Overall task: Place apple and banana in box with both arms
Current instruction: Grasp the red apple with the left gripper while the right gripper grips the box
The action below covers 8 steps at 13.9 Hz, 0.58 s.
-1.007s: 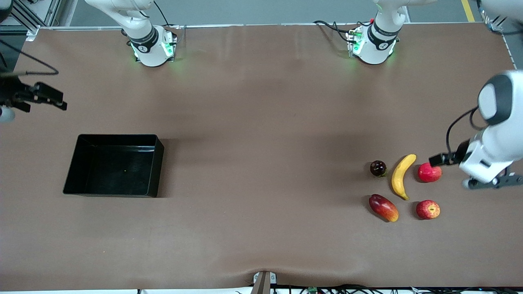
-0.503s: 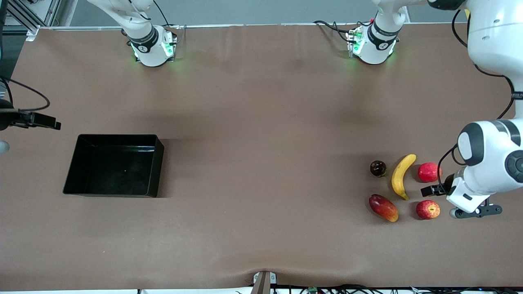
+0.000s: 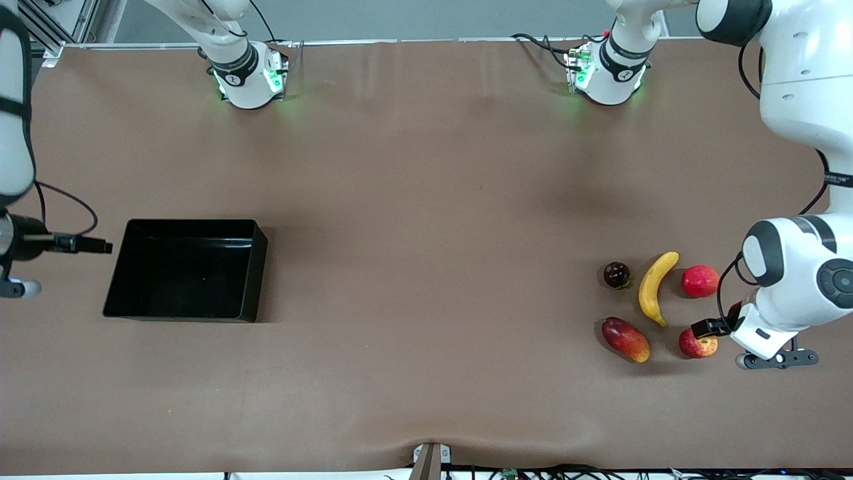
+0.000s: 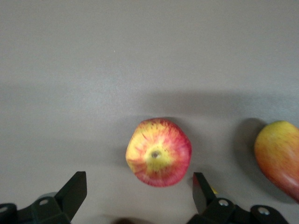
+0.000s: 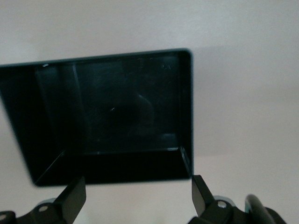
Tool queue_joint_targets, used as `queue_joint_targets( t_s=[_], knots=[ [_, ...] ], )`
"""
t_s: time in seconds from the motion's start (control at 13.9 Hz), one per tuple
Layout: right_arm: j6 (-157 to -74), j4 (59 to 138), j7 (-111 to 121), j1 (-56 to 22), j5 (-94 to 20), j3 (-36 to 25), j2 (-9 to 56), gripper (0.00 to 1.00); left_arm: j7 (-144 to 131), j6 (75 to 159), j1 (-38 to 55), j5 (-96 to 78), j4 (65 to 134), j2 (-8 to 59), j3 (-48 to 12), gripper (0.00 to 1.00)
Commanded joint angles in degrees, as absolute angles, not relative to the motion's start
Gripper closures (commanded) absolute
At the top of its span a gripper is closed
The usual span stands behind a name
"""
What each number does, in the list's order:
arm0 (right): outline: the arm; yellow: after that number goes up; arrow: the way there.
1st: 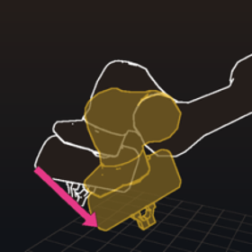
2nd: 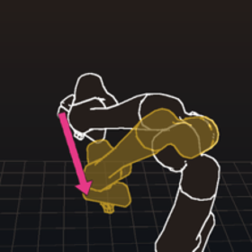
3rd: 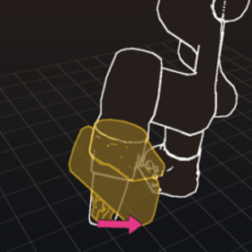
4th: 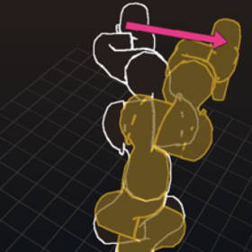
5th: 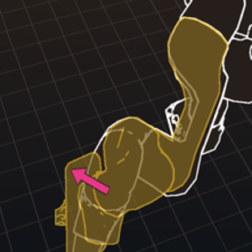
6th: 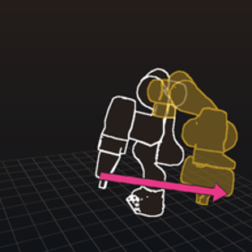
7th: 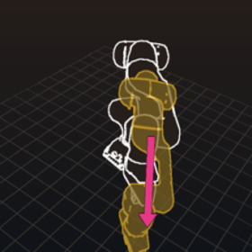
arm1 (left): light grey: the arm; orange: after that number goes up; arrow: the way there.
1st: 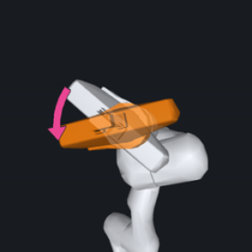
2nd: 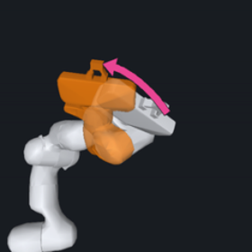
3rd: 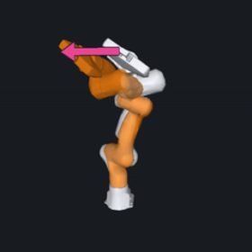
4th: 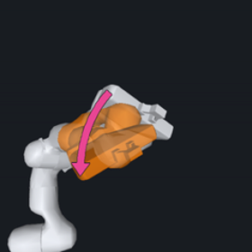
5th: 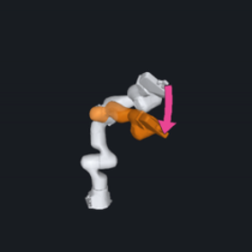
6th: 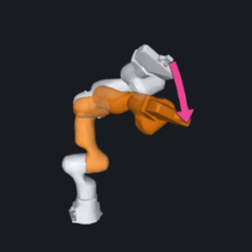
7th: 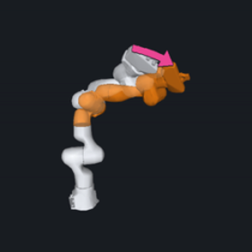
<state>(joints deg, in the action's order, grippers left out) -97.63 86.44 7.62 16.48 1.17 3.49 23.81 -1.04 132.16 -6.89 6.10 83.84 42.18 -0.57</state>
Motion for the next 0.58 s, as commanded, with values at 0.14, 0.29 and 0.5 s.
queue_joint_targets(
  t_s=[0.14, 0.29, 0.5],
  knots=[
    [-104.40, 85.34, 13.36, 20.65, 1.67, 4.31, 32.77, 0.00, 4.73, 134.03, -6.86, 6.86, 82.18, 44.03, -1.23, 0.00],
    [-106.95, 86.56, 13.62, 21.97, 1.67, 4.39, 34.88, 0.00, 9.20, 134.03, -6.68, 6.86, 82.18, 44.21, -1.32, 0.00],
    [-109.15, 88.06, 17.30, 23.02, 1.58, 4.39, 35.50, 0.00, 17.38, 134.03, -6.24, 6.94, 82.35, 44.30, -1.41, 0.00]
  ],
)
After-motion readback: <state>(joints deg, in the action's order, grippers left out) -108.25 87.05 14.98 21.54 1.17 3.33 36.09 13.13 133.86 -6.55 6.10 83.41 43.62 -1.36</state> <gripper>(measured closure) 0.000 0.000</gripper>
